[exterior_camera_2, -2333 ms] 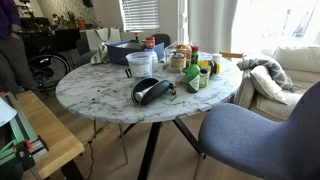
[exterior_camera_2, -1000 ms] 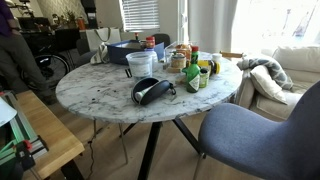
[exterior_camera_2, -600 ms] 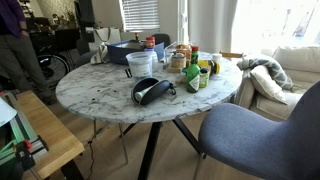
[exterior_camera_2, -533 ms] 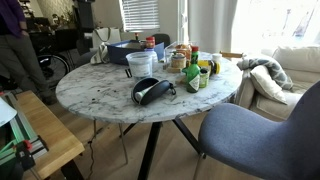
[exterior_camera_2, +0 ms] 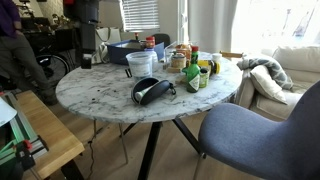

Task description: Remove the glasses from the case, then put them in the transparent bucket

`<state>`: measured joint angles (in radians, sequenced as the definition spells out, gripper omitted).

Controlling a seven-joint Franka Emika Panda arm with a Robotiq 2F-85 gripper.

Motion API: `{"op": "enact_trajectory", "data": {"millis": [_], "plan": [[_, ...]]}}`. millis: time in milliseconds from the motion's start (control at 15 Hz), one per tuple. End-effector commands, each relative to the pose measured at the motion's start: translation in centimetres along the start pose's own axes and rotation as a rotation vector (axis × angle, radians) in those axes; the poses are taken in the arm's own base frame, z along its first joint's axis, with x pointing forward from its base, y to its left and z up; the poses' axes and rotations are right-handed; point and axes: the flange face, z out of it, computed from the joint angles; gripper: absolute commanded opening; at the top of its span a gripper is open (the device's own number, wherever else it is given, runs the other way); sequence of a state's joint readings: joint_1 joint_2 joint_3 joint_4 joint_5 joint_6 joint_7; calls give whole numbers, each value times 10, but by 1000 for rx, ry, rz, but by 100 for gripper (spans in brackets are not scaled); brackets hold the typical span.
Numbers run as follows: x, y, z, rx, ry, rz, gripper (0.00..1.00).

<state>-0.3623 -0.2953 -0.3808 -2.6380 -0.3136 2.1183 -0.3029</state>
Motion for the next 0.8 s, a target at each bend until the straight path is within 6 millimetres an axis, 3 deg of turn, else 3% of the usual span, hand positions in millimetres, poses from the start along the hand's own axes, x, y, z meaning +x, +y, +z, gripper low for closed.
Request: {"op": "enact_trajectory", "data": {"millis": [0, 600, 667, 733], "plan": [[4, 1, -1, 21, 32, -15, 100], [62, 62, 4, 136, 230, 118, 100], [41, 52, -4, 122, 239, 111, 100], [48, 56, -3, 127, 237, 118, 100]]}}
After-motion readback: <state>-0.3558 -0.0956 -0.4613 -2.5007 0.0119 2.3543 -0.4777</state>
